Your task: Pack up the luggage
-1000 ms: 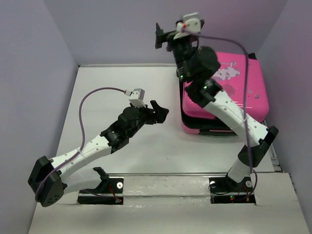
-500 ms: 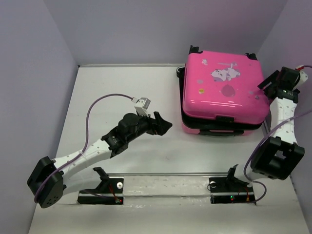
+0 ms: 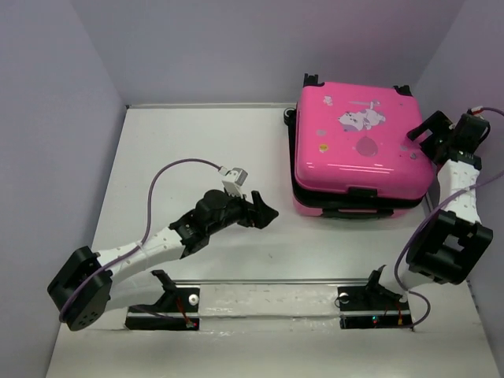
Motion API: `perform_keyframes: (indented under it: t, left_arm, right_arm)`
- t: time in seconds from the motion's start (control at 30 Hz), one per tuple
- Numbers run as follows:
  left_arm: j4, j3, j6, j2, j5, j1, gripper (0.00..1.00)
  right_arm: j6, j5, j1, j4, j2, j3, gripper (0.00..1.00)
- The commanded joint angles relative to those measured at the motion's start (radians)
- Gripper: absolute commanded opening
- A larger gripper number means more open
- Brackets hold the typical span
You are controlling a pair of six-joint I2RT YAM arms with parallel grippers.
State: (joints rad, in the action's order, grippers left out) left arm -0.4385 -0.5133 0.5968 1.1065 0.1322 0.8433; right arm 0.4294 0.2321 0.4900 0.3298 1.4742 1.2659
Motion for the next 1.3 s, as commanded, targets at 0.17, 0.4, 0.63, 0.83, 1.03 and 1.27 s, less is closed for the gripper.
perform_keyframes:
  t: [0.17, 0.4, 0.63, 0.83, 1.03, 1.27]
  left_arm:
    - [-0.04, 0.056, -0.018, -0.056, -0.054, 0.004, 0.99]
    - [0.009, 0.113, -0.005, -0.135, -0.121, 0.005, 0.99]
    - [0.113, 0.124, 0.004, -0.217, -0.302, 0.005, 0.95]
    - [0.149, 0.121, 0.047, -0.255, -0.404, -0.001, 0.79]
    - [0.12, 0.096, 0.087, -0.174, -0.33, -0.046, 0.72]
    - [0.093, 0.068, 0.129, -0.128, -0.373, -0.046, 0.71]
  right_arm:
    - [0.017, 0.365, -0.348, -0.078, 0.046, -0.146, 1.0]
    - [0.049, 0.331, -0.631, -0.178, 0.107, -0.164, 0.97]
    - [0.055, 0.225, -0.725, -0.241, -0.02, -0.229, 0.97]
    - [-0.053, 0.18, -0.725, -0.28, -0.198, -0.405, 0.82]
    - [-0.05, 0.162, -0.725, -0.606, -0.281, -0.681, 0.23]
    - [-0.196, 0.203, -0.725, -0.816, -0.137, -0.723, 0.2]
